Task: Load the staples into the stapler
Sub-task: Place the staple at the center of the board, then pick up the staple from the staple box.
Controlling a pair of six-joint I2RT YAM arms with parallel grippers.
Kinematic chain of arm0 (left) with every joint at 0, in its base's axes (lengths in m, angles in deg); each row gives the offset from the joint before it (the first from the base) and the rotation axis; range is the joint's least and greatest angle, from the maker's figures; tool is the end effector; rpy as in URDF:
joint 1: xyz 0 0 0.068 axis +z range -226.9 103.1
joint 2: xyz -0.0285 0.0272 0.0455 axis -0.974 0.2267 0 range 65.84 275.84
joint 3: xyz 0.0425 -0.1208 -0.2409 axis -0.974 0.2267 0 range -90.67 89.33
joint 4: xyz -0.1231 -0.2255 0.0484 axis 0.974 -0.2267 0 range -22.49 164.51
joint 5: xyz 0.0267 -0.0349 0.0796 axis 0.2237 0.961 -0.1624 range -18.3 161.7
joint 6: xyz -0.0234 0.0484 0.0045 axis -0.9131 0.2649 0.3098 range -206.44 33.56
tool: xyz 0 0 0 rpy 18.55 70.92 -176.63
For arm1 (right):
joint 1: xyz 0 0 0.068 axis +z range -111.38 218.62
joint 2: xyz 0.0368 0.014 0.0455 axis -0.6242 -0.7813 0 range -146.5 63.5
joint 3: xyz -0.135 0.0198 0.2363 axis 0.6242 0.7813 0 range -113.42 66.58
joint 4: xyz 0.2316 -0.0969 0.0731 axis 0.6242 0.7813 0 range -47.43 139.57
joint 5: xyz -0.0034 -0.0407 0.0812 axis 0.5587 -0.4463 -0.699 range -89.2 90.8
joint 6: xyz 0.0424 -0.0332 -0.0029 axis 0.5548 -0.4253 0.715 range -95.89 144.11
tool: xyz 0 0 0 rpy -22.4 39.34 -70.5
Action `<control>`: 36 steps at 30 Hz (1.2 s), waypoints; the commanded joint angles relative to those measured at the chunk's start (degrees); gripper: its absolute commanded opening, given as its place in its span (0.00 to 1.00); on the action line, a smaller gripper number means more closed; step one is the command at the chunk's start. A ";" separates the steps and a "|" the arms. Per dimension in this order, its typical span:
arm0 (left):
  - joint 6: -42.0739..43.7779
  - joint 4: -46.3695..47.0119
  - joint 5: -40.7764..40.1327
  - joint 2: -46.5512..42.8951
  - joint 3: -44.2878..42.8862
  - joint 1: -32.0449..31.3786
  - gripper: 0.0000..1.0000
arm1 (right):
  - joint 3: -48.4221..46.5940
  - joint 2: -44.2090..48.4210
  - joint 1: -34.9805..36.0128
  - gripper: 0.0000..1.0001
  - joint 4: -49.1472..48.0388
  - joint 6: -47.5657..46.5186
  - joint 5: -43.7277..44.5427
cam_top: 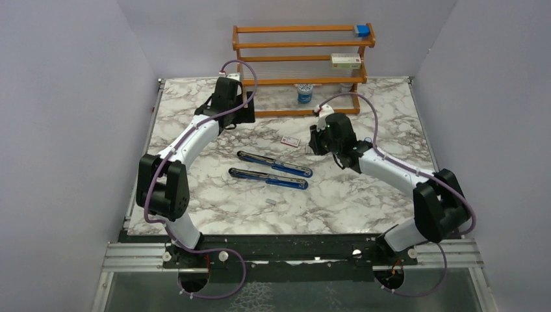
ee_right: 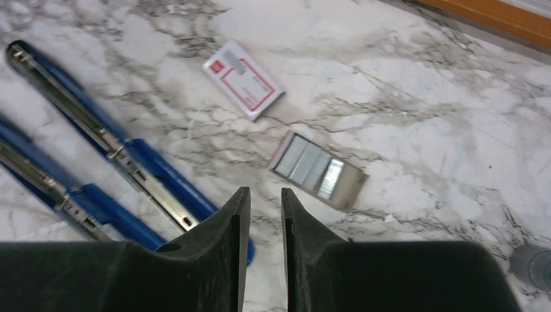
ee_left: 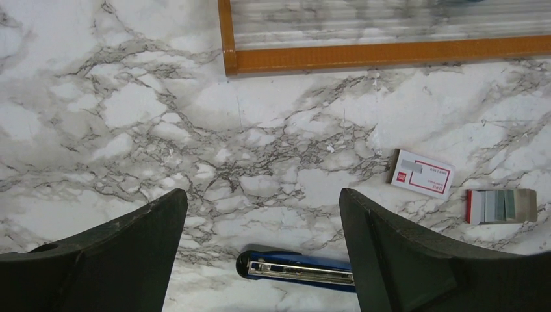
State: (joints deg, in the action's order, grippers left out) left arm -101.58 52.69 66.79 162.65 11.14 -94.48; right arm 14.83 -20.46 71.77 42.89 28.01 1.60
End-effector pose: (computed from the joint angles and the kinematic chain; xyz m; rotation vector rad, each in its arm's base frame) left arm 0.3688 -0.1137 0.2833 0.0035 2.2817 -0.2027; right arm 0.2714 0.1767 0.2373 -0.5375 2.0925 0.3622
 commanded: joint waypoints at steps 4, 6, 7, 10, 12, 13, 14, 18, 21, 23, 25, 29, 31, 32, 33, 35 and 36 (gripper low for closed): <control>1.10 2.91 0.63 2.64 -0.71 -0.09 0.88 | -12.01 -10.82 -6.30 0.23 11.77 2.60 -0.87; 1.47 3.33 0.32 2.55 0.40 -0.17 0.88 | -13.65 -13.00 -6.70 0.21 12.90 3.03 -0.49; 1.57 3.48 0.17 2.51 0.43 -0.17 0.88 | -14.39 -13.93 -6.90 0.21 13.46 3.30 -0.51; 1.75 3.90 0.13 2.63 2.46 -0.16 0.88 | -16.40 -16.64 -7.29 0.20 15.77 3.96 0.43; 1.92 3.95 0.29 2.88 2.43 -0.24 0.88 | -17.24 -17.92 -7.46 0.20 17.10 4.40 1.07; 2.09 3.97 0.45 3.09 2.22 -0.19 0.88 | -17.32 -18.20 -7.57 0.20 17.31 4.56 1.08; 2.17 3.96 0.57 3.25 2.14 -0.18 0.88 | -17.33 -18.51 -7.61 0.20 17.45 4.73 1.12; 2.39 3.95 0.76 3.45 2.03 -0.24 0.88 | -17.25 -19.45 -7.74 0.20 18.25 5.19 2.53; 2.48 3.96 0.77 3.42 1.99 -0.16 0.88 | -17.03 -19.76 -8.03 0.20 18.53 5.32 3.79; 2.48 3.97 0.82 3.41 1.98 -0.18 0.88 | -16.88 -19.82 -8.26 0.20 18.64 5.33 4.05; 2.48 3.98 0.86 3.47 1.84 -0.24 0.88 | -16.77 -19.96 -8.43 0.20 18.67 5.22 4.14; 2.48 3.97 1.03 3.51 1.66 -0.14 0.88 | -16.93 -20.70 -8.67 0.20 18.78 5.28 4.14; 2.52 3.93 1.03 3.46 1.68 -0.21 0.88 | -16.97 -21.10 -8.79 0.20 18.84 5.37 3.98; 2.56 3.92 0.95 3.47 1.76 -0.25 0.88 | -16.96 -21.24 -8.86 0.20 18.84 5.41 3.92; 2.57 3.96 0.95 3.39 1.73 -0.19 0.88 | -16.98 -21.36 -8.89 0.20 18.76 5.38 3.94; 2.57 3.98 1.07 3.37 1.67 -0.17 0.88 | -17.07 -21.78 -8.97 0.20 18.84 5.41 3.77; 2.57 3.93 1.05 3.37 1.70 -0.15 0.87 | -17.04 -21.96 -9.05 0.20 18.84 5.37 3.74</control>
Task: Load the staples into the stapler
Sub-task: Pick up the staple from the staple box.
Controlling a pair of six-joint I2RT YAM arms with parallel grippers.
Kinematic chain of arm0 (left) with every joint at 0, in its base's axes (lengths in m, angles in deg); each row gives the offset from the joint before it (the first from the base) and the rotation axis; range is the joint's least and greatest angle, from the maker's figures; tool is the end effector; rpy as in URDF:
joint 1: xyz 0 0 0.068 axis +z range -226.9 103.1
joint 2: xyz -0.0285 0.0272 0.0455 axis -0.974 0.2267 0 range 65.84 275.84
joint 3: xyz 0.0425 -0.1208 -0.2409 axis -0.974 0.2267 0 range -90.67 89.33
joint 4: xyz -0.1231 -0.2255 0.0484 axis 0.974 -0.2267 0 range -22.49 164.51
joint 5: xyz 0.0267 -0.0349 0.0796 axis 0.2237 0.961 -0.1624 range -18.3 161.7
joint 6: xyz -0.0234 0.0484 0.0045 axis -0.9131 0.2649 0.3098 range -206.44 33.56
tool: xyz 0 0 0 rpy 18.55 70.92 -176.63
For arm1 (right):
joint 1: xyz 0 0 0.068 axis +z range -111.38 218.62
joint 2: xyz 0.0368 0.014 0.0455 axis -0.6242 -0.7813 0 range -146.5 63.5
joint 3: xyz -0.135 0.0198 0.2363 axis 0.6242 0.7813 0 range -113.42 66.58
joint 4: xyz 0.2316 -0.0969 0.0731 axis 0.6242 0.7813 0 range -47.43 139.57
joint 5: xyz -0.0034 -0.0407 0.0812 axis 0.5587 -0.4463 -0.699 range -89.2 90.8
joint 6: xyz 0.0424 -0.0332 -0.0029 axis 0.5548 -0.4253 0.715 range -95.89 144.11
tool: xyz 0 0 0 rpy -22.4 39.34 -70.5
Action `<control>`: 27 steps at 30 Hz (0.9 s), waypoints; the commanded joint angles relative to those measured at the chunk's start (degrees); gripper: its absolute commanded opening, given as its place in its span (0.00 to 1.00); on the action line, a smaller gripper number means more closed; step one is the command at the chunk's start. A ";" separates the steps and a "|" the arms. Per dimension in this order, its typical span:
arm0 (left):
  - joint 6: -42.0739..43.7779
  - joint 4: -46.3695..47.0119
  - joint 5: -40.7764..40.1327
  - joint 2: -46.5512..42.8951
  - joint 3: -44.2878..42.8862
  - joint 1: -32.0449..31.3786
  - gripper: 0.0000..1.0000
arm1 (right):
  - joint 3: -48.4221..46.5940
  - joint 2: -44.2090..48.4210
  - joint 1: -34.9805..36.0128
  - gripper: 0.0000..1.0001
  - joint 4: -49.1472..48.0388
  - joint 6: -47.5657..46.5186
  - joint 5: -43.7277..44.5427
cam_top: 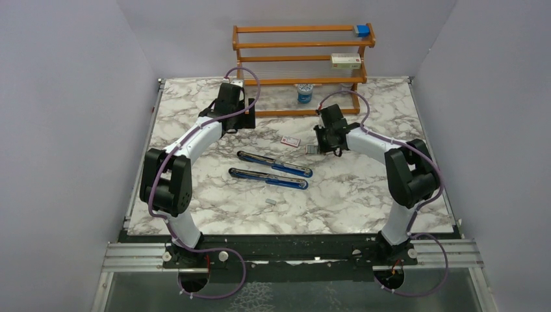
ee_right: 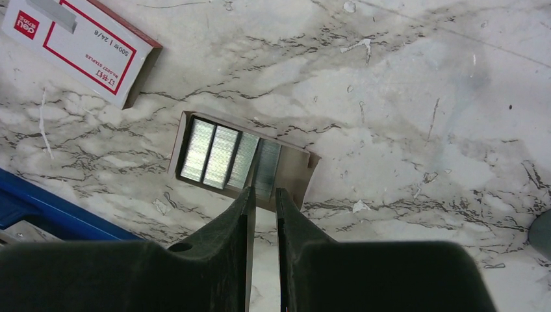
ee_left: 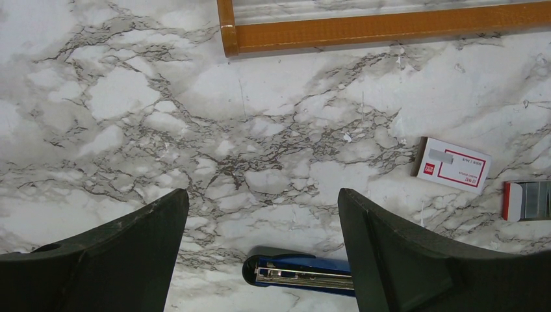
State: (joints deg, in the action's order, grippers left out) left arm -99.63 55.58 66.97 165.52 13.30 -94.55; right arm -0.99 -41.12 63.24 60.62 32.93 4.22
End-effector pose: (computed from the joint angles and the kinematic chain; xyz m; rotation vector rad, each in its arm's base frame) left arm 0.3758 -0.1166 0.2563 0.0483 2.3170 -0.1783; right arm 0.3472 0.1568 0.1795 -0.3251 2.5163 0.1570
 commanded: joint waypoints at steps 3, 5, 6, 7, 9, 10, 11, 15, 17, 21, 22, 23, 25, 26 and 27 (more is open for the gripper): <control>0.62 1.09 0.84 0.49 -0.46 -0.09 0.87 | -1.07 -1.72 -0.54 0.20 0.96 0.50 1.03; 0.70 1.09 0.80 0.43 -0.47 -0.15 0.87 | -0.92 -1.87 -0.61 0.20 0.86 0.50 0.95; 0.71 1.10 0.77 0.38 -0.41 -0.11 0.87 | -0.86 -2.02 -0.62 0.20 0.79 0.50 0.93; 0.71 1.06 0.67 0.38 -0.46 -0.11 0.87 | -0.78 -2.19 -0.63 0.20 0.70 0.44 0.97; 0.71 1.05 0.63 0.38 -0.42 -0.13 0.87 | -0.64 -2.52 -0.63 0.20 0.47 0.44 0.95; 0.71 1.05 0.66 0.38 -0.42 -0.15 0.87 | -0.64 -2.64 -0.63 0.20 0.36 0.47 0.89; 0.71 1.09 0.61 0.42 -0.39 -0.14 0.87 | -0.63 -2.83 -0.70 0.20 0.29 0.49 0.82; 0.71 1.06 0.65 0.35 -0.46 -0.12 0.87 | -0.54 -3.35 -0.72 0.20 -0.31 0.56 0.59; 0.79 1.05 0.64 0.31 -0.47 -0.18 0.87 | -0.54 -3.64 -0.80 0.20 -0.42 0.58 0.41; 0.89 1.06 0.38 0.22 -0.43 -0.11 0.87 | -0.61 -4.30 -0.89 0.17 -0.72 0.50 0.25; 0.95 1.08 0.42 0.23 -0.50 -0.06 0.87 | -0.63 -4.42 -0.89 0.17 -0.75 0.50 0.19; 0.97 1.06 0.33 0.19 -0.50 -0.18 0.87 | -0.71 -4.55 -0.89 0.17 -0.81 0.50 0.14; 0.97 1.10 0.34 0.21 -0.52 -0.09 0.87 | -0.62 -4.70 -0.89 0.15 -0.95 0.50 0.18; 0.93 1.10 0.34 0.20 -0.52 -0.05 0.87 | -0.61 -4.76 -0.89 0.15 -0.99 0.48 0.08; 0.97 1.03 0.29 0.20 -0.47 -0.10 0.87 | -0.63 -4.77 -0.89 0.14 -1.04 0.49 0.09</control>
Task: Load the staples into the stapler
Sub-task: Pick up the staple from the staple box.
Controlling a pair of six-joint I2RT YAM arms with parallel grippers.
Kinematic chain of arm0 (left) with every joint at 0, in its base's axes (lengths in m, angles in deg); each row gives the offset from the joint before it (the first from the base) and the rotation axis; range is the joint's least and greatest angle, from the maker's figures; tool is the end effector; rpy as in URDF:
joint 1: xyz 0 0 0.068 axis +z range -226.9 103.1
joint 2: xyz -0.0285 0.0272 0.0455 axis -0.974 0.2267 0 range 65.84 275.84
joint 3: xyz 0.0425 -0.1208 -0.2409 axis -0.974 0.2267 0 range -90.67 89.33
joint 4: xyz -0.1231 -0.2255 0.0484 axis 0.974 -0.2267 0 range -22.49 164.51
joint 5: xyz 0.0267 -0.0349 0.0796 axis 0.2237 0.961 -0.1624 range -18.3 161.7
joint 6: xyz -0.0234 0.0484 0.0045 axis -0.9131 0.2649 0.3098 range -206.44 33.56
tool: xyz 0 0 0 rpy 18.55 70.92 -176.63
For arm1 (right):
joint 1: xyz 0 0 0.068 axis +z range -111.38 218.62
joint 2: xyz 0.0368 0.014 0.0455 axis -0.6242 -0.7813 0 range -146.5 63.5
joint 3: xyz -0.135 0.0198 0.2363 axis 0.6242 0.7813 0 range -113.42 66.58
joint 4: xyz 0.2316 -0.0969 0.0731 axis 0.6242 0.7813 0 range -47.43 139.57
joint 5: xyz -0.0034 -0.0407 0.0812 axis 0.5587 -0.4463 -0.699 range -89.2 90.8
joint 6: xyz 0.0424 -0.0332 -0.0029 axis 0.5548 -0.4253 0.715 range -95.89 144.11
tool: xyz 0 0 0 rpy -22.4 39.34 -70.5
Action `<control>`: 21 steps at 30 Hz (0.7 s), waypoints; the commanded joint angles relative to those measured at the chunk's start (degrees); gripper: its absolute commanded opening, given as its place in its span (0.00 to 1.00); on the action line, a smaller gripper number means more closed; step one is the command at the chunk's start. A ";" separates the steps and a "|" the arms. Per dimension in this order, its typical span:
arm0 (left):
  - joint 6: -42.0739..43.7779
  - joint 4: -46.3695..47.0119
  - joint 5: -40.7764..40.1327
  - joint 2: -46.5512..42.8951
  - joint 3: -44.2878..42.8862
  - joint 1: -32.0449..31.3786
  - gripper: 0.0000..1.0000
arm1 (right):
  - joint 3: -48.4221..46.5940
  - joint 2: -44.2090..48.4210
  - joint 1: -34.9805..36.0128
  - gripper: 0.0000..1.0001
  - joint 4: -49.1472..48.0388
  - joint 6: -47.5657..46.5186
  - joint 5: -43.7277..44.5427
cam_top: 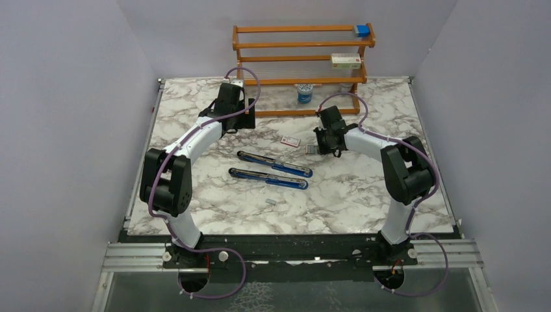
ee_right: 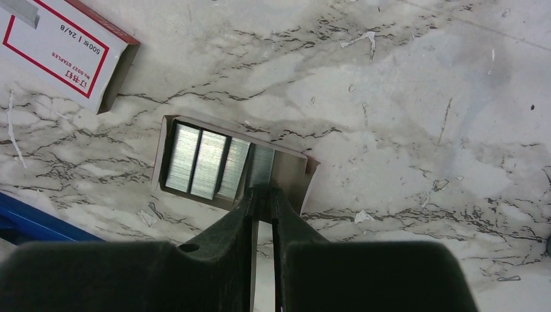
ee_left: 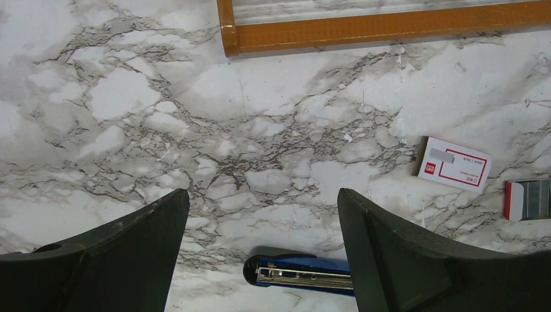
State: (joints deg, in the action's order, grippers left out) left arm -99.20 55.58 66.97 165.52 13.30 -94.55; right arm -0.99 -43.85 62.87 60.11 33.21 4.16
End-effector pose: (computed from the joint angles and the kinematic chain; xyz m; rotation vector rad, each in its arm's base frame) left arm 0.3758 -0.1166 0.2563 0.0570 2.3165 -0.1745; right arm 0.3514 0.1561 0.1627 -0.3175 2.5556 0.1444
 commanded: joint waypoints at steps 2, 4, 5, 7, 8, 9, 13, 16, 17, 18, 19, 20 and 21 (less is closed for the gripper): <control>0.54 1.06 0.18 0.22 -0.51 -0.10 0.87 | -0.63 -2.08 -0.52 0.12 -0.58 0.19 0.29; 0.54 1.05 0.19 0.21 -0.52 -0.15 0.87 | -0.50 -1.86 -0.52 0.10 -0.69 0.21 0.44; 0.54 1.05 0.22 0.18 -0.52 -0.04 0.87 | -0.23 -1.63 -0.52 0.09 -0.93 0.28 0.49; 0.54 1.04 0.10 0.11 -0.41 -0.08 0.87 | 0.39 -0.67 -0.52 0.07 -1.78 0.54 0.85; 0.47 1.08 -0.18 -0.04 -0.37 -0.11 0.87 | 0.73 -0.07 -0.52 0.06 -2.29 0.60 0.99; 0.43 1.05 -0.31 -0.05 -0.32 -0.06 0.87 | 1.01 0.52 -0.52 0.04 -2.68 0.65 1.08; 0.36 1.05 -0.64 -0.26 -0.19 -0.11 0.87 | 1.77 2.60 -0.52 0.01 -3.97 0.77 1.64; 0.41 1.09 -0.63 -0.22 -0.32 -0.10 0.87 | 1.86 3.40 -0.53 0.01 -4.22 0.67 2.20; 0.37 1.06 -0.63 -0.18 -0.21 -0.06 0.87 | 1.86 3.68 -0.48 0.01 -4.30 0.66 2.20; 0.43 1.09 -0.63 -0.15 -0.18 -0.10 0.87 | 1.89 3.89 -0.51 0.01 -4.33 0.64 2.30; 0.44 1.07 -0.63 -0.18 -0.17 -0.10 0.87 | 1.96 4.13 -0.52 0.01 -4.34 0.67 2.34; 0.40 1.07 -0.66 -0.14 -0.23 -0.10 0.87 | 2.05 4.37 -0.54 0.01 -4.46 0.70 2.36; 0.38 1.08 -0.67 -0.17 -0.18 -0.10 0.87 | 2.27 4.70 -0.52 0.01 -4.53 0.72 2.41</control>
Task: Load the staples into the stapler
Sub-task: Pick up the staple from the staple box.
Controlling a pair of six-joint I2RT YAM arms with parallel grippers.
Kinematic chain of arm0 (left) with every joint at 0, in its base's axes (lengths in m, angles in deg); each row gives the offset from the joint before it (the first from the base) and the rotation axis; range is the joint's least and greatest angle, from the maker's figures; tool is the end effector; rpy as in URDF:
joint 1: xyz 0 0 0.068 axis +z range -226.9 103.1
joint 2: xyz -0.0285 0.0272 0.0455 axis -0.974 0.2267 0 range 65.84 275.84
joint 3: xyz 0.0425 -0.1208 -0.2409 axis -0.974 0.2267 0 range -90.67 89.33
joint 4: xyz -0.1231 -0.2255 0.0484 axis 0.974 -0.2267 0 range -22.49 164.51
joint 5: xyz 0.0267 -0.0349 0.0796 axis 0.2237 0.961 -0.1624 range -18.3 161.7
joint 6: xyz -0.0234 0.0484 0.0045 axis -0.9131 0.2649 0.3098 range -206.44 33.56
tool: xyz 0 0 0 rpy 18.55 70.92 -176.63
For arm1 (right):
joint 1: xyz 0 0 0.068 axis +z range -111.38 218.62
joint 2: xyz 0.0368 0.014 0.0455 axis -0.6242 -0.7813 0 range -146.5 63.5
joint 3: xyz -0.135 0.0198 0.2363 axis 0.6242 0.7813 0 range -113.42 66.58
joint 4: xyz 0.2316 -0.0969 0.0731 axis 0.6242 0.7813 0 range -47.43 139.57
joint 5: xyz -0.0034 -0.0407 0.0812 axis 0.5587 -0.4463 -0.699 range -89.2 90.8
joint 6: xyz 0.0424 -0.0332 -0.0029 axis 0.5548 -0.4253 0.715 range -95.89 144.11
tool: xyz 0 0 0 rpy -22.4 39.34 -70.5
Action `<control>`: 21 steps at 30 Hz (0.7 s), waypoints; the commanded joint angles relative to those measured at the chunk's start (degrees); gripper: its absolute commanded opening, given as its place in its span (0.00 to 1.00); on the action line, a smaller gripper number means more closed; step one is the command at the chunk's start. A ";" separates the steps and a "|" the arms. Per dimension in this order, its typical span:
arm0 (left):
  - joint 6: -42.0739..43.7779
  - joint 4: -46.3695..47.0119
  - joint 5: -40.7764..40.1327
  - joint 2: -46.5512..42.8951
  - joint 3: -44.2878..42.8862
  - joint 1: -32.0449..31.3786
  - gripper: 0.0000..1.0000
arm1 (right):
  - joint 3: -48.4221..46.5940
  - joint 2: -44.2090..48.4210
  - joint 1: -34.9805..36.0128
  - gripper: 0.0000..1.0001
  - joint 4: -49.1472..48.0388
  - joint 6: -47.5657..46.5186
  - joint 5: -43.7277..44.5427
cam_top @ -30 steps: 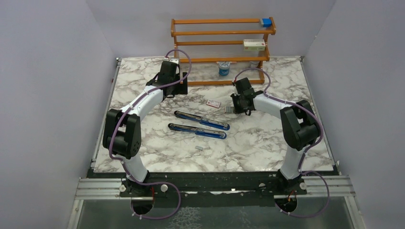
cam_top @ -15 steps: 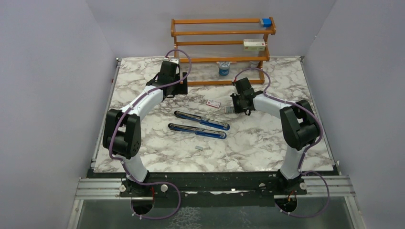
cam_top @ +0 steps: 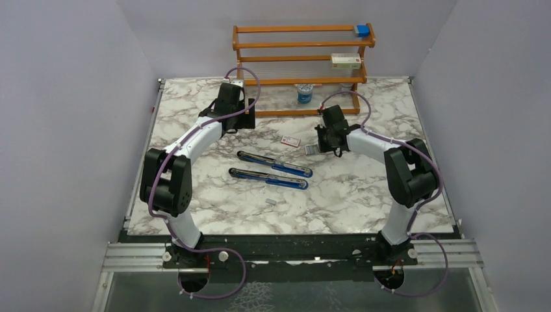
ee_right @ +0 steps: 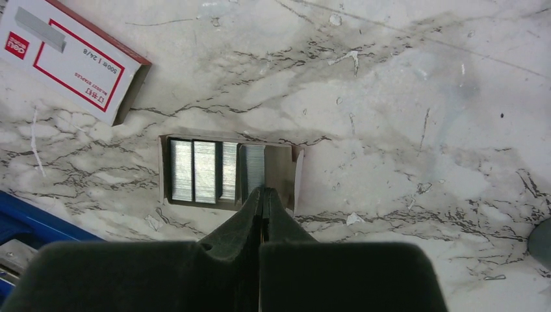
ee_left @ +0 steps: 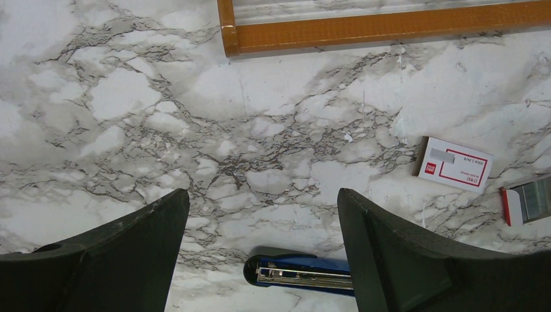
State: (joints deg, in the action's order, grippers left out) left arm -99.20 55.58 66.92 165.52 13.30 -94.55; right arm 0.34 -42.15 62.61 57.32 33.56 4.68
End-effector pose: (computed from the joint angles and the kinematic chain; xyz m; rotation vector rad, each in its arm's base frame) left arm 0.3758 -0.1165 0.2563 0.0565 2.3164 -0.1735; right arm 0.3506 0.1535 0.1698 -0.2914 2.5027 0.1528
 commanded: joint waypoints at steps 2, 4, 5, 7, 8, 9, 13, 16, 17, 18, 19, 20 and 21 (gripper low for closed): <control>0.40 1.09 -0.61 -0.10 -0.33 -0.07 0.87 | 1.09 3.53 -0.26 0.01 -1.97 0.39 1.82; 0.44 1.05 -0.55 -0.03 -0.34 -0.07 0.87 | 1.32 4.08 -0.26 0.01 -2.08 0.39 1.66; 0.38 1.06 -0.50 -0.01 -0.34 -0.04 0.87 | 1.41 4.32 -0.26 0.01 -2.09 0.39 1.36; 0.45 1.10 -0.37 -0.07 -0.30 -0.10 0.87 | 1.62 5.28 -0.26 0.01 -2.15 0.52 0.78; 0.37 1.10 -0.10 -0.07 -0.32 -0.04 0.88 | 1.77 5.93 -0.26 0.01 -2.24 0.59 0.48; 0.36 1.21 0.31 -0.08 -0.33 -0.05 0.88 | 2.08 6.73 -0.26 0.01 -2.45 0.65 0.06; 0.85 3.16 4.80 -1.43 0.51 0.35 0.91 | 4.71 11.71 -0.34 0.01 -5.27 0.83 -4.42; 1.52 6.29 9.33 -4.43 1.46 0.99 0.93 | 8.23 16.57 -0.35 0.01 -8.99 2.55 -10.94; 1.21 7.60 11.37 -5.65 1.91 1.41 0.95 | 9.33 18.11 -0.35 0.01 -10.29 3.76 -13.15; 0.46 9.52 12.88 -6.77 2.66 1.85 0.99 | 10.50 19.72 -0.35 0.01 -11.72 5.39 -15.53; -0.28 11.39 14.83 -8.04 3.27 2.29 0.99 | 11.91 21.31 -0.35 0.01 -13.48 7.04 -17.87; -0.97 13.22 16.88 -9.16 3.86 2.76 0.99 | 13.62 22.76 -0.35 0.01 -15.35 8.77 -20.55; -1.81 14.83 18.83 -10.27 4.30 3.12 0.99 | 15.25 24.29 -0.35 0.01 -17.79 10.17 -24.19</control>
State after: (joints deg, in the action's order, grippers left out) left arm -99.09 60.93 75.84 162.06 16.12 -93.34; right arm 10.76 -23.22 62.50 49.05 37.19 -6.01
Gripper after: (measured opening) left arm 0.987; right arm 0.010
